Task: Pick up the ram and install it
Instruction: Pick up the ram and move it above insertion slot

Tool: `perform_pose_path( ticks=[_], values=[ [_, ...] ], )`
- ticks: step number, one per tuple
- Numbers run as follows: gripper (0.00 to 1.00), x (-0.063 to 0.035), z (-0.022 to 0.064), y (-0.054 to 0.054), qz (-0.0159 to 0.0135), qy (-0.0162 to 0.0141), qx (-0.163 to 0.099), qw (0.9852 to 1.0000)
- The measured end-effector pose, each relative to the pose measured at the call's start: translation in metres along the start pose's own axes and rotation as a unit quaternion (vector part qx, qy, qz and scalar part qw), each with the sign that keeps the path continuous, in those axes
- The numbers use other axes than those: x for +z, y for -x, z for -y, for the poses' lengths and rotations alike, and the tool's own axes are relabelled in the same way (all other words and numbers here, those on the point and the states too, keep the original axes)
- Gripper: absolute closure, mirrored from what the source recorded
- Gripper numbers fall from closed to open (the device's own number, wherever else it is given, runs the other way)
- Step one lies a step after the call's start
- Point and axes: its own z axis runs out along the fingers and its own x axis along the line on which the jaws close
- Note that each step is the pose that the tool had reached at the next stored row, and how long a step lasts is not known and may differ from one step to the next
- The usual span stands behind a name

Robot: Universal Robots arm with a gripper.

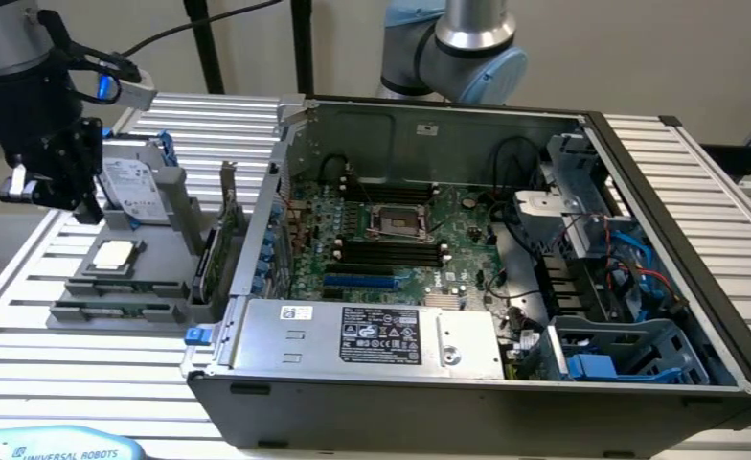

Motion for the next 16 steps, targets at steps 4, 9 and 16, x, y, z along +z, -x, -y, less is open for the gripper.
perform_pose_path(
  ticks=[4, 9, 16],
  values=[
    [0.89, 0.0074, 0.0005, -0.007, -0.0002, -0.0001, -0.006, 1.0],
    [0.89, 0.0158, 0.0011, -0.013, -0.0007, -0.0001, -0.015, 0.9999],
    [0.89, 0.0273, 0.0018, -0.021, -0.0013, -0.0001, -0.029, 0.9996]
  ],
)
